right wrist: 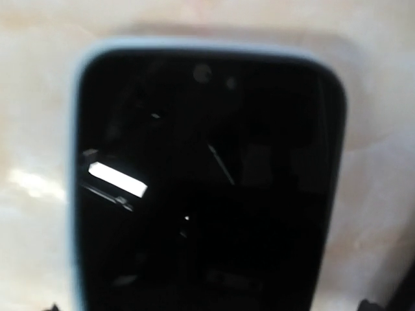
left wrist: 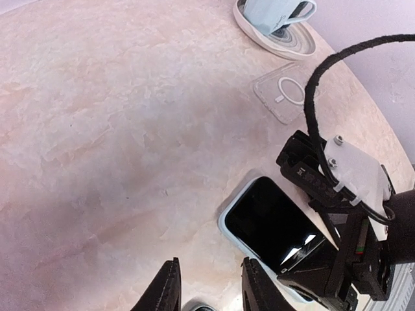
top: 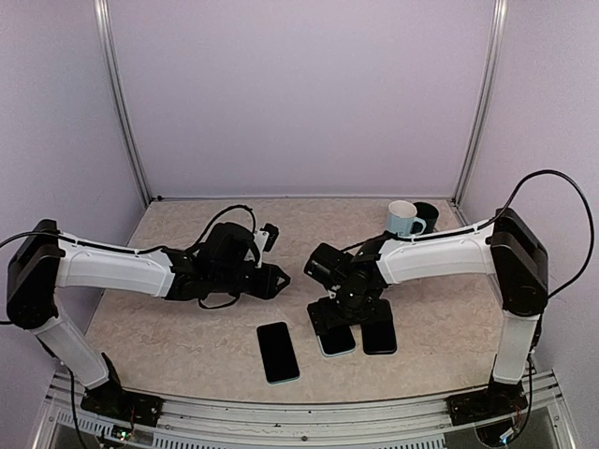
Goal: Put the phone into the phone case
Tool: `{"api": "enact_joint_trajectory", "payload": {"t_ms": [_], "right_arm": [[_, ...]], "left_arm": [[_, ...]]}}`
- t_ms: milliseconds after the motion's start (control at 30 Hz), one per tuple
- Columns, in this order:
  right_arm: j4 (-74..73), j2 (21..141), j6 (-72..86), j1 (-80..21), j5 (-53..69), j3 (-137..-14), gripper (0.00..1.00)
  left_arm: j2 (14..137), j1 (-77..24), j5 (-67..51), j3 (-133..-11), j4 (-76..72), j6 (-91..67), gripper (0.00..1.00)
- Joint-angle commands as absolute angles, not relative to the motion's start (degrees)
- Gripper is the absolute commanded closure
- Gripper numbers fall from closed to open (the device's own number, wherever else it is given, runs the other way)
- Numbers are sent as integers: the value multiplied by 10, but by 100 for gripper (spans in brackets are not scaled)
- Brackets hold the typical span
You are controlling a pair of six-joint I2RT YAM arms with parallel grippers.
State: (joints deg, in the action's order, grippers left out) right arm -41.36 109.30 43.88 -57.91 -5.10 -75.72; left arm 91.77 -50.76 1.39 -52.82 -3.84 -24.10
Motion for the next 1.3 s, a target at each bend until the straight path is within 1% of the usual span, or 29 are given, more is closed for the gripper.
{"api": "enact_joint_trajectory", "payload": {"t_ms": [0, 333, 400, 500, 700, 800, 933, 1133, 1200, 1233, 1267], "right_arm": [[-434, 1112, 440, -585, -49, -763, 1], [-430, 1157, 431, -605, -17, -780, 1], [-435, 1159, 432, -606, -23, -782, 2], [-449, 1161, 434, -606, -43, -777, 11], [-458, 1157, 432, -608, -74, -769, 36], [-434, 1139, 425, -608, -85, -758, 44], [-365, 1100, 398, -608, -91, -716, 54], [-249, 1048, 367, -606, -101, -645, 61], [-214, 1033, 361, -603, -103, -624, 63], [-196, 1025, 356, -602, -102, -612, 64], [-180, 1017, 353, -601, -103, -601, 65]], "left_arm": [[914, -509, 11, -512, -40, -237, 67], [934, -509, 4, -512, -47, -236, 67], [937, -509, 3, -512, -47, -235, 67], [941, -508, 5, -512, -47, -233, 67], [953, -508, 3, -518, -50, -237, 67], [959, -504, -32, -519, -62, -245, 67], [972, -493, -80, -515, -102, -278, 66], [1004, -481, -115, -524, -152, -367, 50], [1012, -478, -131, -521, -180, -388, 43], [1017, -478, -138, -520, -196, -396, 37], [1019, -477, -144, -520, -212, -402, 34]]}}
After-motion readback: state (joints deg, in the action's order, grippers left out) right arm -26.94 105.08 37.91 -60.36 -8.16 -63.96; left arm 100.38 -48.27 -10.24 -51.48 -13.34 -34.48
